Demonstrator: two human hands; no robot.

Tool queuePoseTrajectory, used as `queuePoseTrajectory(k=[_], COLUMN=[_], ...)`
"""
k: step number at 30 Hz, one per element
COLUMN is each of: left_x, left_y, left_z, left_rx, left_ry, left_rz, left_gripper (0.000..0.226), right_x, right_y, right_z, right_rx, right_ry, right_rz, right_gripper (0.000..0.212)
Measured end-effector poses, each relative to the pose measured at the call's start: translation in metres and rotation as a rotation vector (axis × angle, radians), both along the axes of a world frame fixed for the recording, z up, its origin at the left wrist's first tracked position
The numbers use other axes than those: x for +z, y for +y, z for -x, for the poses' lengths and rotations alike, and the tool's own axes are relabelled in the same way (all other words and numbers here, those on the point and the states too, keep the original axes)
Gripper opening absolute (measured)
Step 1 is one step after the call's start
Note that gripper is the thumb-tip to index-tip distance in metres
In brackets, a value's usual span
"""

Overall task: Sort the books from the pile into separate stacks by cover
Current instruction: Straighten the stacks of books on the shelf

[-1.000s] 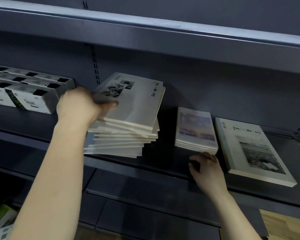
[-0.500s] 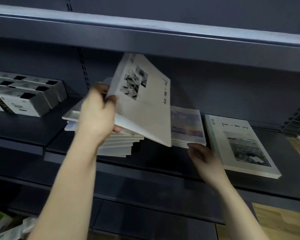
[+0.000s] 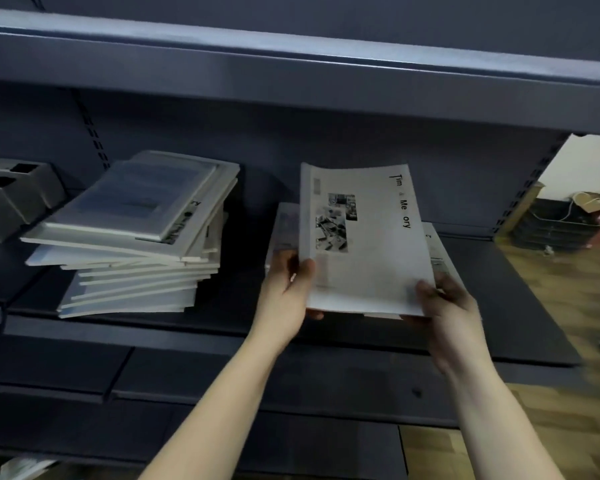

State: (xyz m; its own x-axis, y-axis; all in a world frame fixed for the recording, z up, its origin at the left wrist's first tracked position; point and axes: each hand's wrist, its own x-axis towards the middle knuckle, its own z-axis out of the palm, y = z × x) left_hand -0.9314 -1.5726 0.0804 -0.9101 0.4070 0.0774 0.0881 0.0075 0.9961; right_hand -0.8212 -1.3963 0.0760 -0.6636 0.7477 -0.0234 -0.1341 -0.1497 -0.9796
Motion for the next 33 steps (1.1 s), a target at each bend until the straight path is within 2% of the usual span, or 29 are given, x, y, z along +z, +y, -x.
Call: queuePoseTrajectory(k=[2,6,8,11,15,18,20,23,28,33], left_x=[-0.013,-0.044,-0.056,-0.071,-0.08,-0.082,-0.083,-0.084,-0.085,-0.085], left_y=[0.007,0.02,0.029,0.042,0.05,0.048,0.048,0.049,0.048,0.048], left_z=[0.002,0.009,0.01,0.01,0.007,0.008,0.008,0.007,0.007,0.008], left_rx=[-0.011,0.035,0.083,0.139,0.181,0.202,0.219,0.23,0.234,0.235], left_ry=[0.095,0.564,0.724,0.857,0.905,0.897,0.899,0.903,0.912,0.902], left_rz=[0.152,0.658,0.762,0.813,0.816,0.815,0.826,0.848,0.865,0.853], left_gripper=[0.02,0.029,0.026,0.026,0.027,0.027,0.028,0.028,0.027,0.027], right_x=[-0.006,-0.012,-0.013,-0.018,-0.033,-0.038,-0.039,-0.044,-0.053,-0.052], right_y=[0.018,0.05,0.064,0.082,0.097,0.101,0.102,0.104,0.103,0.105], right_z=[-0.01,-0.028,-0.035,-0.042,-0.043,-0.042,-0.043,-0.047,-0.049,-0.043], right_rx=[-0.081,-0.141,-0.15,-0.152,-0.141,-0.155,-0.192,-0.151,0.101,0.049], right_ry=[-0.015,-0.059,-0.088,-0.159,-0.292,-0.454,-0.533,-0.551,-0.637,-0.615], right_rz=[-0.014,-0.077,-0.092,-0.138,-0.264,-0.565,-0.673,-0.804,-0.985,-1.057], right_gripper=[0.017,0.021,0.02,0.02,0.018,0.015,0.024,0.037,0.049,0.047])
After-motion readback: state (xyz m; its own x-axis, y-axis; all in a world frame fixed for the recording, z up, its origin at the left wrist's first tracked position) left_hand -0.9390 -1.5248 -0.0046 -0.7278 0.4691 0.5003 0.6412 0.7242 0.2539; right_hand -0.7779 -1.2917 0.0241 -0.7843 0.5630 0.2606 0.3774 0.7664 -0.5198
